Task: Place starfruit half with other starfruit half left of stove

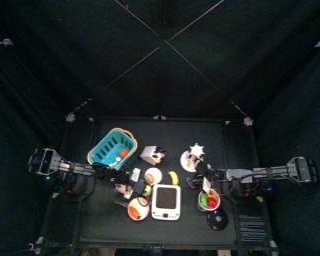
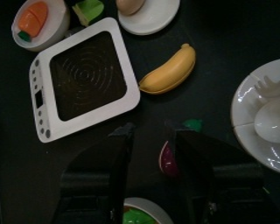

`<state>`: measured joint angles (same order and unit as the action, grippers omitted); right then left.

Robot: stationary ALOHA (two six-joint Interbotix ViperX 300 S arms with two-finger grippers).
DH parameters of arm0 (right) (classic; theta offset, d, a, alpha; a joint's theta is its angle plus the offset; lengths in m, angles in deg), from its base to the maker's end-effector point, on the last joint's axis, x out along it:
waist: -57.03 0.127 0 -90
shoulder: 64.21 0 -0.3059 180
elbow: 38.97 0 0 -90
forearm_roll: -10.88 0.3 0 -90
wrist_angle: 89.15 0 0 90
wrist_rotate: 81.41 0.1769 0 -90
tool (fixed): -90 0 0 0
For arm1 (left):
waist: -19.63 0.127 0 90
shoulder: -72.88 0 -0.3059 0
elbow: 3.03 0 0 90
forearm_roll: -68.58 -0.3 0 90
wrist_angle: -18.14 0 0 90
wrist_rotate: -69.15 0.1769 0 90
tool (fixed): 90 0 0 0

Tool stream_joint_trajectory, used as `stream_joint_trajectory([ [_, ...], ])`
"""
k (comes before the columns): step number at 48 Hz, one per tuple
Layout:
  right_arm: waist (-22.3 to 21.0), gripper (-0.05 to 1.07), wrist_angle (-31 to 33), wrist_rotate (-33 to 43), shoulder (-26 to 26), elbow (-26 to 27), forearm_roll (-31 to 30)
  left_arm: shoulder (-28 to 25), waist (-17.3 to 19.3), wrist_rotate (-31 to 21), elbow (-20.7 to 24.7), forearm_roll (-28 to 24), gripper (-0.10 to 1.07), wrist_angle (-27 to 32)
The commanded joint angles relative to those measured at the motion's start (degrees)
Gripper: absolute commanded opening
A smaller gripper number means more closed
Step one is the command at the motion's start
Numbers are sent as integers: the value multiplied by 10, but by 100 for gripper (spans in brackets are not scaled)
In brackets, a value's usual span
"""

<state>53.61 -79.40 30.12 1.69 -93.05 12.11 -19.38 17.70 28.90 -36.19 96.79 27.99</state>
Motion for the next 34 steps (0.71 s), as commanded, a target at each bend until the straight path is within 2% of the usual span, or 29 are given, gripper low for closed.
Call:
stream_joint_trajectory([
  [1, -6, 75, -6, -1, -1, 6, -1, 8, 12, 0, -3, 14, 78, -2],
  [16, -7, 75, -9, -1, 6, 5, -2, -8, 34, 0, -21, 24, 95, -3],
  [34, -7, 75, -11, 0, 15, 5, -1, 4, 23, 0, -18, 44, 97, 4],
])
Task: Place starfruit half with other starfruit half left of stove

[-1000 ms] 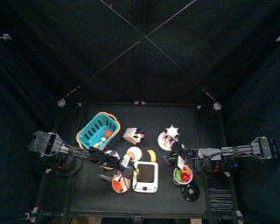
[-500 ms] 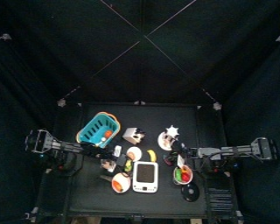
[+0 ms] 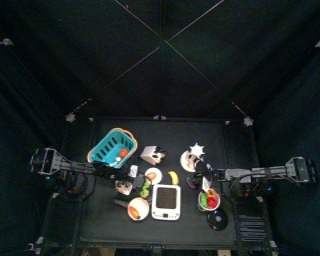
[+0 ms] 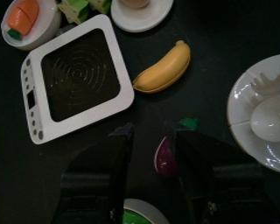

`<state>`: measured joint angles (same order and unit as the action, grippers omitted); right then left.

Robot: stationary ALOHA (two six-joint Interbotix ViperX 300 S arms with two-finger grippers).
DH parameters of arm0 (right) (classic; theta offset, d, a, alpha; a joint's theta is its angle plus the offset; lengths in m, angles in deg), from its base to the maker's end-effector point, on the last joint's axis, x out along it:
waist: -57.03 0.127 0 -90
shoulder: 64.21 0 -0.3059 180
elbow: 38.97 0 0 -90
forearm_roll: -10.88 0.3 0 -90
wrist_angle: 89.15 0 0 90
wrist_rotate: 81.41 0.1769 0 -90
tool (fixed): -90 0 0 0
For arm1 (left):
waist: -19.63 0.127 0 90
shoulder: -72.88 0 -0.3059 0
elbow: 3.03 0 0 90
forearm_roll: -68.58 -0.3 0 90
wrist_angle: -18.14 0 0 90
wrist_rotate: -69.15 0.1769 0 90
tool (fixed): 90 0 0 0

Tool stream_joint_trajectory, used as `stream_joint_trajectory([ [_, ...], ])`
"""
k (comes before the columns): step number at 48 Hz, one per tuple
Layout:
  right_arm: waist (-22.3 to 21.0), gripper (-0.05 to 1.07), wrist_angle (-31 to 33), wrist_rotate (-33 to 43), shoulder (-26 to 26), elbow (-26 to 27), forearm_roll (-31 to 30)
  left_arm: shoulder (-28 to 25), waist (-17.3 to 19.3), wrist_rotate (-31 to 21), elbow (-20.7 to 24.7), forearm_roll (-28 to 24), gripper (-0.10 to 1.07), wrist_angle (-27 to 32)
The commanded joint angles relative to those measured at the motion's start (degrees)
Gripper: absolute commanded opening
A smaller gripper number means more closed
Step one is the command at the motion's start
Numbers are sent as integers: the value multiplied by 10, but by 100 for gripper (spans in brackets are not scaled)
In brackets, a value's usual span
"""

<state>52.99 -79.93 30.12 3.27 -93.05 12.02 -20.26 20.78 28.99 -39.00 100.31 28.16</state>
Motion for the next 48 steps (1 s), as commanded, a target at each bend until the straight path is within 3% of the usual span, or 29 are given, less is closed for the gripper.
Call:
stream_joint_trajectory([
  [1, -2, 75, -5, 0, -1, 6, 0, 13, -16, -1, 11, 11, 97, 4],
  [9, -3, 75, -5, 0, -1, 9, 0, 13, -91, -1, 27, 25, 97, 34],
  [17, -8, 75, -6, 0, 0, 9, 3, -1, -127, -2, 49, 47, 96, 91],
  [48, -13, 75, -5, 0, 1, 10, 0, -42, -132, -3, 60, 68, 96, 117],
])
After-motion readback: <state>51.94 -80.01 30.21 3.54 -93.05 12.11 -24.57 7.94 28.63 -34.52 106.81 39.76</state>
